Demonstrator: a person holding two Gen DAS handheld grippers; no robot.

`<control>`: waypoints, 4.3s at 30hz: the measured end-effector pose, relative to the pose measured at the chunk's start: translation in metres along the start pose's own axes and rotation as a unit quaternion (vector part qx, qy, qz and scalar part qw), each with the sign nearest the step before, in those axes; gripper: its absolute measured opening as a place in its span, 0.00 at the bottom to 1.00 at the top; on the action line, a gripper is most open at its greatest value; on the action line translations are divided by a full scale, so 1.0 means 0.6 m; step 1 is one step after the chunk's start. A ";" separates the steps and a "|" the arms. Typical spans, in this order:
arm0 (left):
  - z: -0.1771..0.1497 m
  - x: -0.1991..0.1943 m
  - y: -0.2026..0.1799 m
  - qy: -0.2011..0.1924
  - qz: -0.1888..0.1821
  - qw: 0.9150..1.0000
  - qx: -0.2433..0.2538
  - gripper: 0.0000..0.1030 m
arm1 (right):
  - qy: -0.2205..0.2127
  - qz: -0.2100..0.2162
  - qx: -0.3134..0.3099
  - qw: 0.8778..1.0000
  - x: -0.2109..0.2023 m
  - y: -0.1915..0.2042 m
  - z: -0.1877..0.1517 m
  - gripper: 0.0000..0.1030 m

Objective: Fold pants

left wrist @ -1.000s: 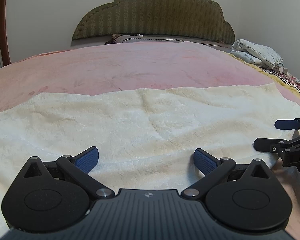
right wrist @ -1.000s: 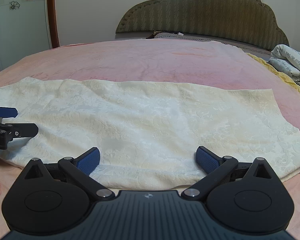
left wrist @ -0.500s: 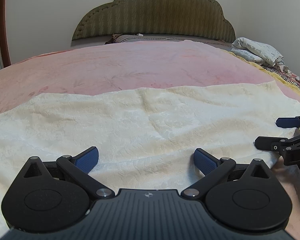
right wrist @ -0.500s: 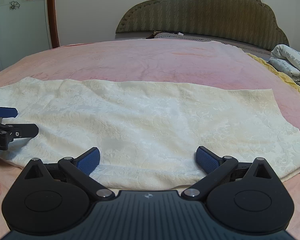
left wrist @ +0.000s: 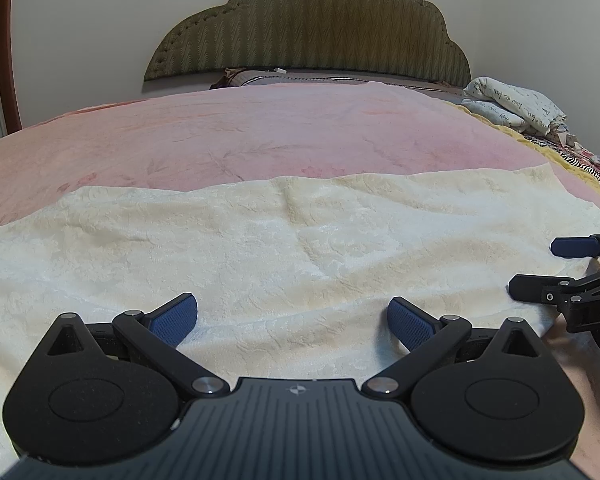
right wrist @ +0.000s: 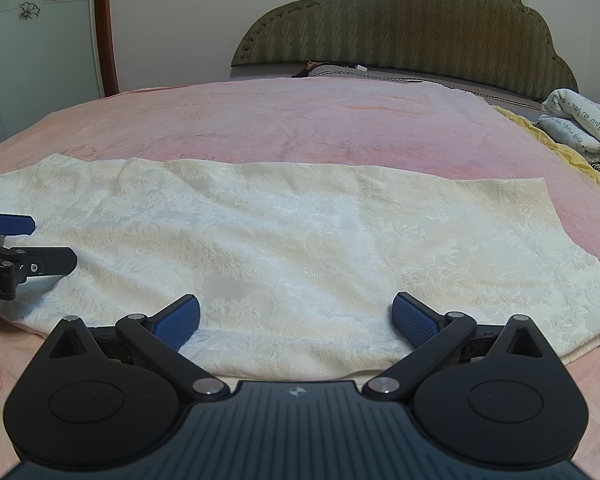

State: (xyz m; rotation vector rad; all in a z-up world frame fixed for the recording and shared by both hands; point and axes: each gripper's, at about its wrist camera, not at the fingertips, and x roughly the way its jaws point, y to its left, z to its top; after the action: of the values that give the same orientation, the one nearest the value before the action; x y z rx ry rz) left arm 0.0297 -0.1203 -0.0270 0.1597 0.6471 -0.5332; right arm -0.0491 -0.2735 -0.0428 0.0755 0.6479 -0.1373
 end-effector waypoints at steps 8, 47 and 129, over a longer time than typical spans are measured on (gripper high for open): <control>-0.001 -0.017 0.014 -0.024 -0.008 0.999 -0.026 0.99 | 0.000 0.000 0.000 1.000 0.000 0.000 0.000 1.00; -0.001 -0.021 0.001 -0.014 -0.002 1.000 0.000 0.99 | -0.103 0.004 0.435 0.894 -0.036 -0.285 -0.051 0.52; 0.059 -0.003 0.226 -0.054 -0.139 0.947 -0.285 0.37 | -0.086 0.153 -0.285 0.942 -0.021 0.315 -0.004 0.11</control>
State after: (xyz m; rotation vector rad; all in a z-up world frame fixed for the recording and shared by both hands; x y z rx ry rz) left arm 0.1178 -0.0142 -0.0009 -0.5102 0.6960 -0.6003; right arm -0.0317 -0.0850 -0.0318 -0.3904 0.4731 0.3437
